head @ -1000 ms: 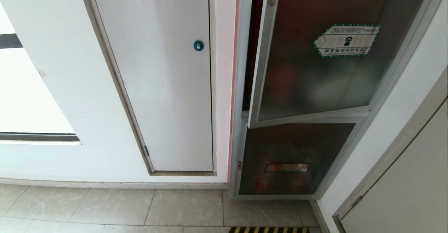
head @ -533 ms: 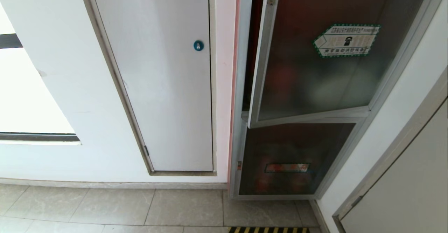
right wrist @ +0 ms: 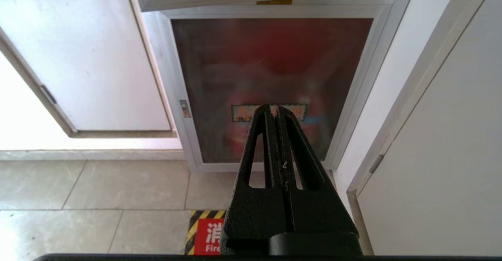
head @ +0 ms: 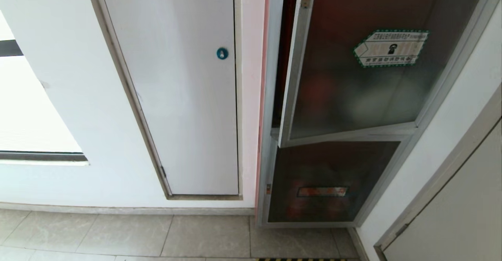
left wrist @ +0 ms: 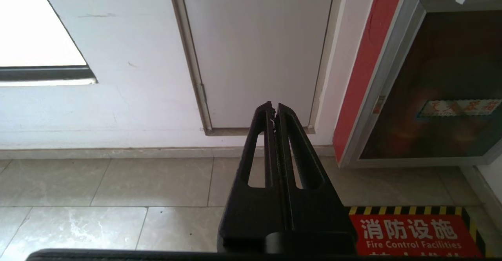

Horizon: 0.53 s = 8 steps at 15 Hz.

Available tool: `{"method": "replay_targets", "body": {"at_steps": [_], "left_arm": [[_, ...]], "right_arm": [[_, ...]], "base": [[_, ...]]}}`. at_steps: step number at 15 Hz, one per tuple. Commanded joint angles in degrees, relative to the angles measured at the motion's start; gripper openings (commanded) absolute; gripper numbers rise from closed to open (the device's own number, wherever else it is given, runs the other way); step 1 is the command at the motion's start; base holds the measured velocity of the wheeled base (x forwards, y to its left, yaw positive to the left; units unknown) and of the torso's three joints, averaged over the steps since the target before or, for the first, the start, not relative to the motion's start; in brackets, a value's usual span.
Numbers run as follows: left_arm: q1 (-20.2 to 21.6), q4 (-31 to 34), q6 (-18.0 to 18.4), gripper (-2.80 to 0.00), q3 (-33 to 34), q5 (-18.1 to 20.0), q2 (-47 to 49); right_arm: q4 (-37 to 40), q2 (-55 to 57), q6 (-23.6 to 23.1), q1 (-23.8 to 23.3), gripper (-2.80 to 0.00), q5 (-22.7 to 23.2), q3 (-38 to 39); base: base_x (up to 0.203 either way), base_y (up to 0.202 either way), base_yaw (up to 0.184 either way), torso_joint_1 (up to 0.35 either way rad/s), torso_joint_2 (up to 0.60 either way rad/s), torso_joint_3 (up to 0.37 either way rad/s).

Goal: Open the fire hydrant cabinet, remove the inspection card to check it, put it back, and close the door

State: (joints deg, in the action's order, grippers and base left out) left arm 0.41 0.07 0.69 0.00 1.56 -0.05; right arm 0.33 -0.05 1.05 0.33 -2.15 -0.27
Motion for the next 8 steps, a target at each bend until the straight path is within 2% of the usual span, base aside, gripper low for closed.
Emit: {"method": "replay_targets", "body": {"at_steps": [1,8], "left_arm": [[0.02,0.01,0.02,-2.8,0.0,0.02,0.05],[0.02,0.01,0.02,-2.8,0.0,0.02,0.05]], "right_arm": [[0.02,0.14,0.01,0.02,-2.8,-0.05,0.0],[0.02,0.14,0.01,0.02,-2.8,-0.01,0.0]], "base": [[0.183,0.0,-0.001,0.02,0.0,-0.015],[0.197,0.0,0.0,0.007,0.0,0.002]]}}
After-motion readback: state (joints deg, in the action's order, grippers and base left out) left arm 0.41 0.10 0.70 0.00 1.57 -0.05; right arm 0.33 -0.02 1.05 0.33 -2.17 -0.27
